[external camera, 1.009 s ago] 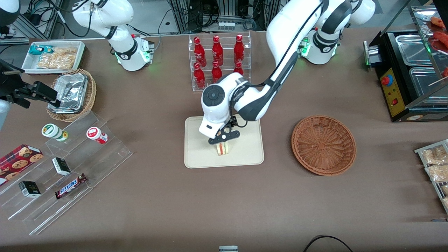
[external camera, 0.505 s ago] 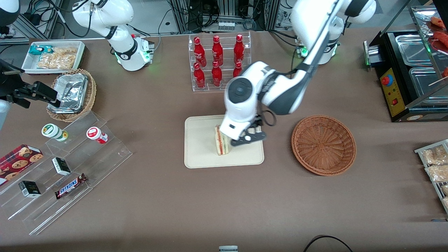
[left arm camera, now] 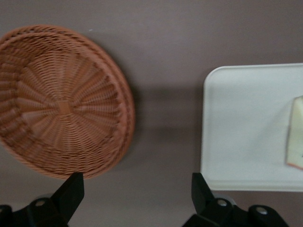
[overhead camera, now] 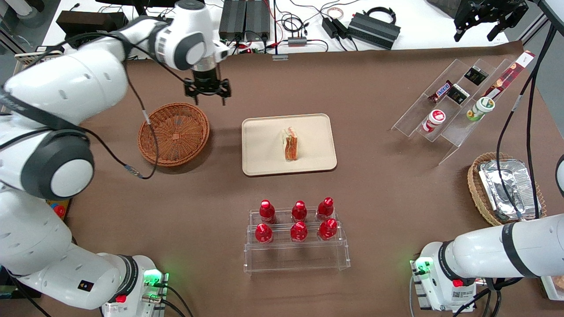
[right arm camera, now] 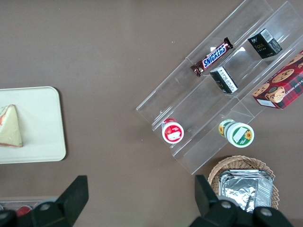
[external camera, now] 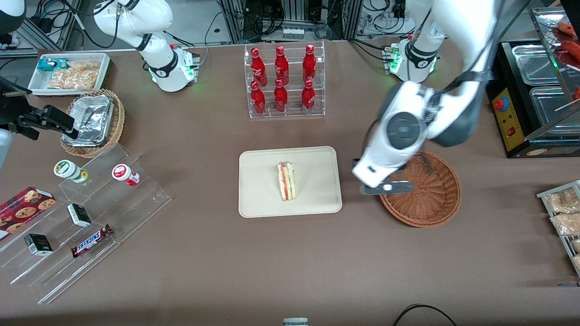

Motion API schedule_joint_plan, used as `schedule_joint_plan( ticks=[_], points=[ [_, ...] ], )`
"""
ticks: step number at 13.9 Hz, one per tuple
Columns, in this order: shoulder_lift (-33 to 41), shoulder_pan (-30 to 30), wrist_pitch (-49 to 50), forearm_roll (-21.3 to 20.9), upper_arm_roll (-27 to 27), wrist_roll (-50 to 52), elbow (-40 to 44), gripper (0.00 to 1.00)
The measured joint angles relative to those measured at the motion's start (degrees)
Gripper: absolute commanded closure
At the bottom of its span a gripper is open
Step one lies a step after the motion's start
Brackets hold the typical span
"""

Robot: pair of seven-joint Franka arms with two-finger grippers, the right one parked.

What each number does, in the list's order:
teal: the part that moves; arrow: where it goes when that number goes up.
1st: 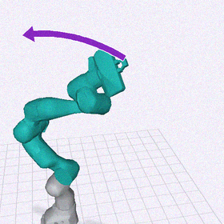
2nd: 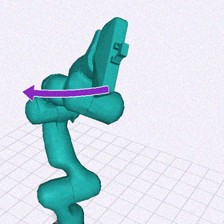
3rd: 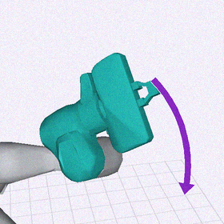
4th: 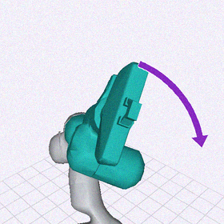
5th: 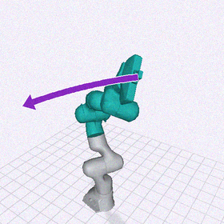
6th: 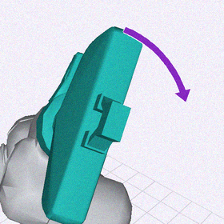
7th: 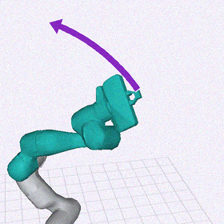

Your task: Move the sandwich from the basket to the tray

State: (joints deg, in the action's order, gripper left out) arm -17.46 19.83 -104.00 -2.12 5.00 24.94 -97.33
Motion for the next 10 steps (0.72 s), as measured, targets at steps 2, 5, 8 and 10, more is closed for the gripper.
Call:
schedule_joint_plan(
  ticks=[2, 5, 8, 10],
  points=[
    [3.2, -4.2, 3.5, 0.1, -0.1, -7.0, -1.6, 0.0],
    [7.1, -10.6, 9.3, 0.1, -0.2, -16.1, -1.7, 0.0],
    [10.8, -15.5, 14.2, 0.1, -0.3, -21.0, -0.9, 0.0],
    [12.4, -17.0, 16.5, 0.1, -0.4, -23.7, 0.5, 0.0]
  ],
)
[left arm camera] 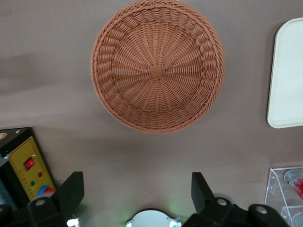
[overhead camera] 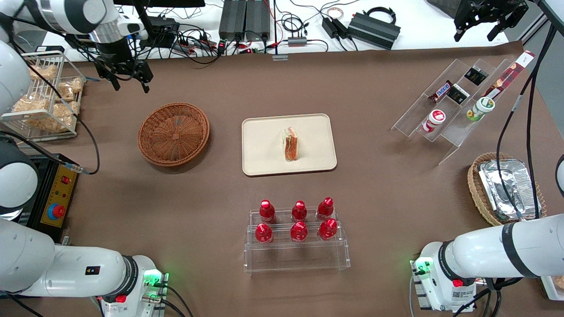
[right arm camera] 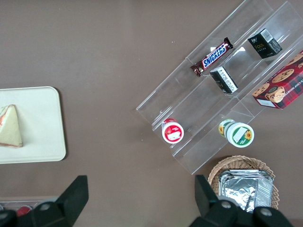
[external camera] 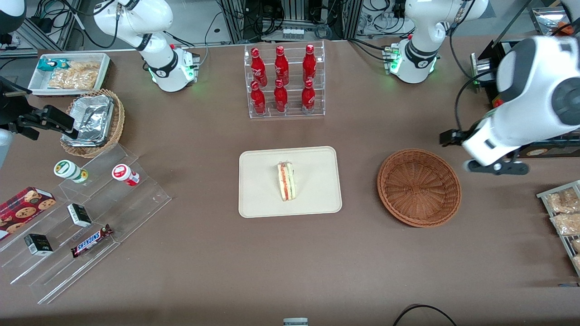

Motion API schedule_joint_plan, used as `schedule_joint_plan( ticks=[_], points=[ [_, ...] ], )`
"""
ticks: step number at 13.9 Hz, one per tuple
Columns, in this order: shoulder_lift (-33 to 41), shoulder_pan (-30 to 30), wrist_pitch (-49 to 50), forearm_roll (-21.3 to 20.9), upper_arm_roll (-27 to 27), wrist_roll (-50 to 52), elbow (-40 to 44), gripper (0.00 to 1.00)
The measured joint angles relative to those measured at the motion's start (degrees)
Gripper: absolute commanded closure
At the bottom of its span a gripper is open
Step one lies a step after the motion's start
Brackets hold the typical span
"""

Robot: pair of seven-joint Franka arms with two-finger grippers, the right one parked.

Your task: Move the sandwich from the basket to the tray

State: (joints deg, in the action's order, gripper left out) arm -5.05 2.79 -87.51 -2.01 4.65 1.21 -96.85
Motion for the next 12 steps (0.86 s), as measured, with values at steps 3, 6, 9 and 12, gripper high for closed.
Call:
schedule_joint_plan(
  ticks=[3, 6, 9, 12],
  points=[
    [1.3, -0.1, 1.3, 0.0, -0.8, -1.4, 2.5, 0.0],
    [2.9, -0.2, 1.8, -0.1, -2.6, -2.7, 3.7, 0.0],
    [4.4, -3.0, 2.4, 0.0, -3.0, -3.5, 4.0, 0.0],
    [4.8, -5.9, 2.4, 0.1, -2.9, -6.0, 5.3, 0.0]
  ],
)
